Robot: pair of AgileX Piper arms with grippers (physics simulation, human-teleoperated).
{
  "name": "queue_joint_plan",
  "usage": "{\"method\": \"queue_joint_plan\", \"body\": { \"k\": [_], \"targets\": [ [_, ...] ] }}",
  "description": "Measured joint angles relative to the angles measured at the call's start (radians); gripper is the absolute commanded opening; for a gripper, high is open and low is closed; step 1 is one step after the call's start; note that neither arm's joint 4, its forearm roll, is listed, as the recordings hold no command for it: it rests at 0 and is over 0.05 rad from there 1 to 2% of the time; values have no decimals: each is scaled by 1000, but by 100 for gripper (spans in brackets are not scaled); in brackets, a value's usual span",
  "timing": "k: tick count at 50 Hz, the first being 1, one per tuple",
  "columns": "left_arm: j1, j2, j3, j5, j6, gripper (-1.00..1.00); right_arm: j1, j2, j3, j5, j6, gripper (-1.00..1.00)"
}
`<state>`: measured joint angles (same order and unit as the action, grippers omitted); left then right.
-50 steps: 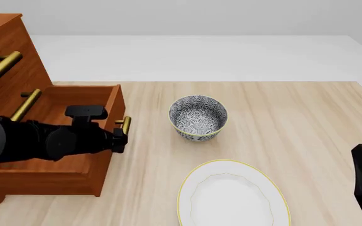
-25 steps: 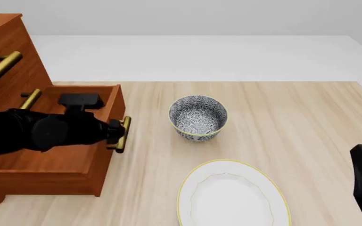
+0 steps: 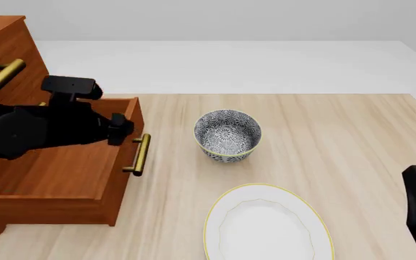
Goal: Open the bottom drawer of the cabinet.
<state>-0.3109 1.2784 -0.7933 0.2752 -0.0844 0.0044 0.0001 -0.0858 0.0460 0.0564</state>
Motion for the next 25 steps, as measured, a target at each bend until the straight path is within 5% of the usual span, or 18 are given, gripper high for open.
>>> {"method": "queue_joint_plan", "body": {
  "k": [25],
  "targets": [
    [-10,-297,2,77,51,100,30,0,-68,46,-17,100]
  ]
}}
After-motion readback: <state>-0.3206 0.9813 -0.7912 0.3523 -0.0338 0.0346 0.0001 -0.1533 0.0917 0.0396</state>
